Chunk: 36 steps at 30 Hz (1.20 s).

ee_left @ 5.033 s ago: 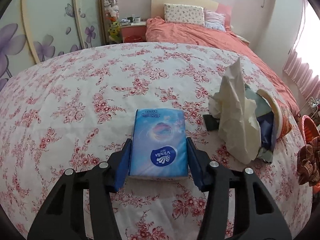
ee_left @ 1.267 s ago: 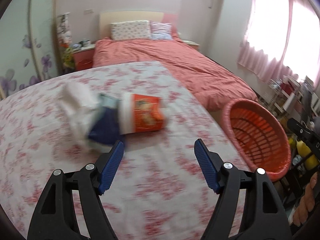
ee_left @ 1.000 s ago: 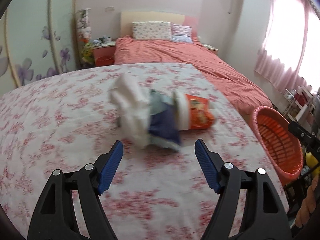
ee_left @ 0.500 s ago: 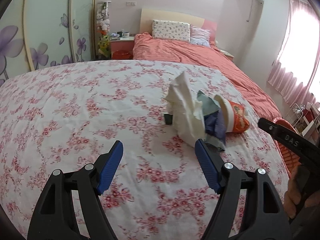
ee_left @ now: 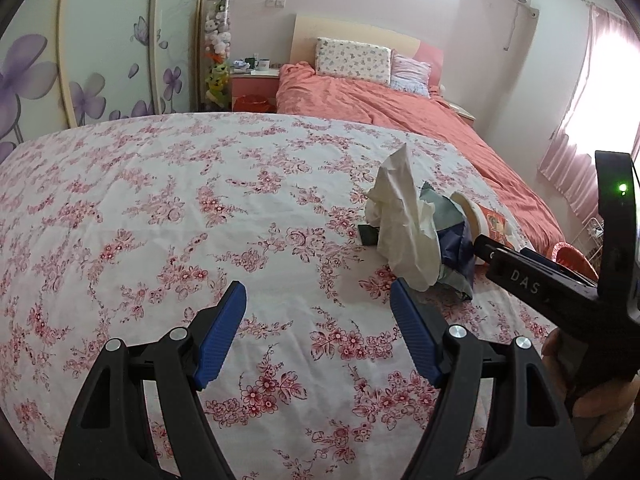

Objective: Collect trash
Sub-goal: 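Return both tools to the bed toward the orange paper cup and tissue, then grasp the orange paper cup with the right tool while the left tool grasps the white tissue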

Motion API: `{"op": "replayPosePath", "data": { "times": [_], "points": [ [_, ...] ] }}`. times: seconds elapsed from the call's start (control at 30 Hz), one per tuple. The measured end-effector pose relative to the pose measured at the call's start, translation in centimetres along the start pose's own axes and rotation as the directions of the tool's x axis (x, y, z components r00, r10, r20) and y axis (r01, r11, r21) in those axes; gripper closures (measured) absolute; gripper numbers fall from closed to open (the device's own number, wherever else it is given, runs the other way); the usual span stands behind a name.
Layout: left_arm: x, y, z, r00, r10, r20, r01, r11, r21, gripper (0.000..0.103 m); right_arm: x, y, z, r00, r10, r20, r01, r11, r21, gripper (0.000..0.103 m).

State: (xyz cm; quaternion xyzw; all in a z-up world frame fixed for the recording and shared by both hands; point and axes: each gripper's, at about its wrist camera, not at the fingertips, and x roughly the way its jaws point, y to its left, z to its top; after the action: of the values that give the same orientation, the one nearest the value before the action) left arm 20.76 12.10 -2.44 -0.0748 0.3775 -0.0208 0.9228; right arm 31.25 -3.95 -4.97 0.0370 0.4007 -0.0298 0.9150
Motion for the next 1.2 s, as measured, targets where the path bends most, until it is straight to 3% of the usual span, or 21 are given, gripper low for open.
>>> {"op": "replayPosePath", "data": {
  "times": [0.3, 0.5, 0.77, 0.9, 1.0, 1.2],
  "points": [
    [0.1, -0.2, -0.1, 1.0, -0.012, -0.004, 0.012, 1.0, -0.002, 0.03, 0.0, -4.1, -0.8, 0.997, -0.079, -0.003, 0.079, 0.994, 0.074, 0.038],
    [0.3, -0.8, -0.3, 1.0, -0.019, -0.012, 0.019, 1.0, 0.003, 0.03, 0.4, -7.0, -1.0, 0.997, -0.08, -0.021, 0.082, 0.986, 0.145, 0.054],
    [0.7, -1.3, -0.3, 1.0, -0.019, -0.022, 0.019, 1.0, 0.004, 0.03, 0.9, -6.0, -0.1, 0.998, -0.066, -0.001, 0.066, 0.991, 0.113, 0.067],
    [0.9, -1.5, -0.3, 0.999, -0.02, -0.026, 0.021, 1.0, 0.008, 0.03, 1.6, -5.9, 0.1, 0.997, -0.08, -0.008, 0.081, 0.992, 0.097, 0.086],
    [1.2, -1.6, -0.3, 0.999, -0.024, -0.031, 0.024, 1.0, 0.011, 0.03, 1.6, -6.4, -0.1, 0.995, -0.096, 0.004, 0.095, 0.99, 0.105, 0.094],
    [1.8, -2.3, -0.2, 0.998, -0.043, -0.045, 0.044, 0.999, 0.006, 0.03, 0.3, -7.8, -0.5, 0.991, -0.122, 0.048, 0.115, 0.986, 0.121, 0.098]
  ]
}}
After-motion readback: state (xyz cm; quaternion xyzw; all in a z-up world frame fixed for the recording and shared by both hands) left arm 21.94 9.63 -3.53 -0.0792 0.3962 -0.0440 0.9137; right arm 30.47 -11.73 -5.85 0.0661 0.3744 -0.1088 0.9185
